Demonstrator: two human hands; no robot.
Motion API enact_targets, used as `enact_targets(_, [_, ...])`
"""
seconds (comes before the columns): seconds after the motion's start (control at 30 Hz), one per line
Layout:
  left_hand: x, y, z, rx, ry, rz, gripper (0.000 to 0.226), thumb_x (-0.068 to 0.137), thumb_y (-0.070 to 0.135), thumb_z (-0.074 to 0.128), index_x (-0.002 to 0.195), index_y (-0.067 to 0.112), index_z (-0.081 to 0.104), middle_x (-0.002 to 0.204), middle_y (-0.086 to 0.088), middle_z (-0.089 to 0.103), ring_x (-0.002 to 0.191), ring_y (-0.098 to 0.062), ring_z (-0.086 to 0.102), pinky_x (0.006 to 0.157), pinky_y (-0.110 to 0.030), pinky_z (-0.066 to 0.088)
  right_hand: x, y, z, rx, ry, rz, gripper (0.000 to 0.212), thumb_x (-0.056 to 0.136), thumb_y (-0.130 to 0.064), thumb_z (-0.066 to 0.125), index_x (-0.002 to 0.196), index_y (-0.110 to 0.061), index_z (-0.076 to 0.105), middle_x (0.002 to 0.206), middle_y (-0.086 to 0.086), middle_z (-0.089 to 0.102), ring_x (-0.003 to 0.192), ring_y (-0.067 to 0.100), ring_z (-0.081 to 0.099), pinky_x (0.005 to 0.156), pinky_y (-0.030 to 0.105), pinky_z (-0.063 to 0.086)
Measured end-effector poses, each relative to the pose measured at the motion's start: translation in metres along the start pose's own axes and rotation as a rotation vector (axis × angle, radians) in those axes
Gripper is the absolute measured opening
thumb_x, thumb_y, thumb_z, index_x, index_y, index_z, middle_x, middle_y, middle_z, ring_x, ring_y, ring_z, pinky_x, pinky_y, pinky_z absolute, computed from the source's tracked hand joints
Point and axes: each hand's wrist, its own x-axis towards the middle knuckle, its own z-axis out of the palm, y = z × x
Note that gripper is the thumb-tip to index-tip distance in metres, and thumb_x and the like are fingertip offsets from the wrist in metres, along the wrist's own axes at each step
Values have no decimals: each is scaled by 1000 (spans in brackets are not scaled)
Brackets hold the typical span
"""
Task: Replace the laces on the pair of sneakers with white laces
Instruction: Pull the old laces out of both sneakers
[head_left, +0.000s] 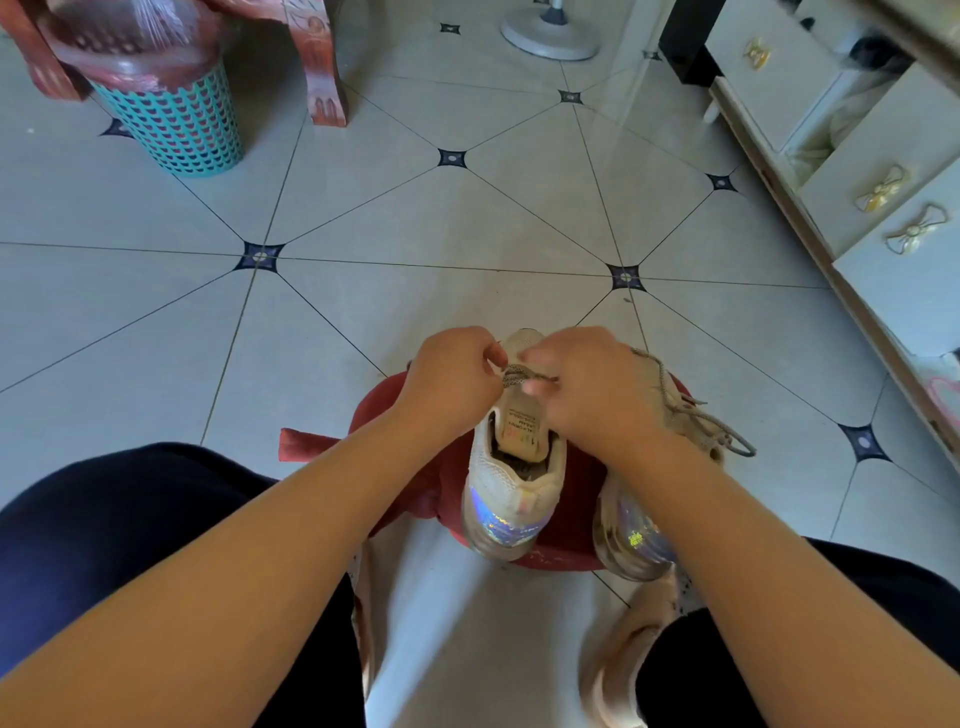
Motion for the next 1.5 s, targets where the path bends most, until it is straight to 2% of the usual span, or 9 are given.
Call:
enact_targets(0.2, [0,-2,0,18,-9,6,18,81,8,55,94,15,65,90,3,62,86,-13,55,74,-23,41,4,-9,1,-136,25,-49,23,87,-30,49,73,-22,65,71,-2,57,85,24,53,73,29,33])
enact_targets(0.37, [0,-6,-3,0,5,-18,16,81,6,56,90,14,66,89,1,63,89,-15,57,74,-20,38,6,54,-31,-50,212,431,16,83,-19,54,83,-18,70,88,6,68,88,30,58,72,33,41])
enact_targets(0.47, [0,-4,-2,1,4,-14,17,82,6,54,91,13,67,95,0,65,93,-16,58,76,-21,40,-1,38,-18,-43,44,277,15,87,-24,55,90,-22,69,90,4,66,91,26,59,72,31,45])
enact_targets(0.6, [1,1,0,18,-18,10,18,80,8,55,93,13,67,89,1,62,90,-17,57,73,-22,39,-1,-3,3,23,27,-36,19,86,-27,54,95,-18,69,87,3,64,93,27,57,77,33,43])
enact_targets(0.8, [1,-2,0,19,-12,7,16,81,9,56,91,14,67,88,4,61,88,-13,55,72,-20,35,3,-9,5,-109,50,-35,16,88,-23,50,88,-20,66,81,-1,60,86,22,51,78,30,29])
enact_targets(0.97, [1,-6,-2,6,5,-19,18,82,7,53,91,15,66,99,2,63,93,-13,55,75,-19,36,9,49,-31,-84,257,343,12,85,-16,55,89,-18,66,91,5,68,91,27,58,76,33,38])
enact_targets(1.2, [3,-3,1,15,-1,12,10,79,11,57,85,17,62,78,10,51,79,-10,47,68,-22,34,1,-4,3,18,33,-76,18,86,-31,56,98,-22,67,85,1,64,88,25,56,76,34,41])
enact_targets(1.43, [4,-7,2,-14,-1,3,10,77,11,60,82,19,58,77,10,50,72,-7,45,54,-12,28,0,-15,14,230,94,17,20,84,-26,59,73,-11,67,73,6,65,76,24,57,74,37,45])
enact_targets(1.5, [3,-8,2,-31,-8,1,13,79,8,57,80,21,56,76,10,50,72,-7,46,56,-14,31,2,-6,11,264,125,116,21,86,-25,55,79,-11,70,81,4,68,79,23,59,71,33,45])
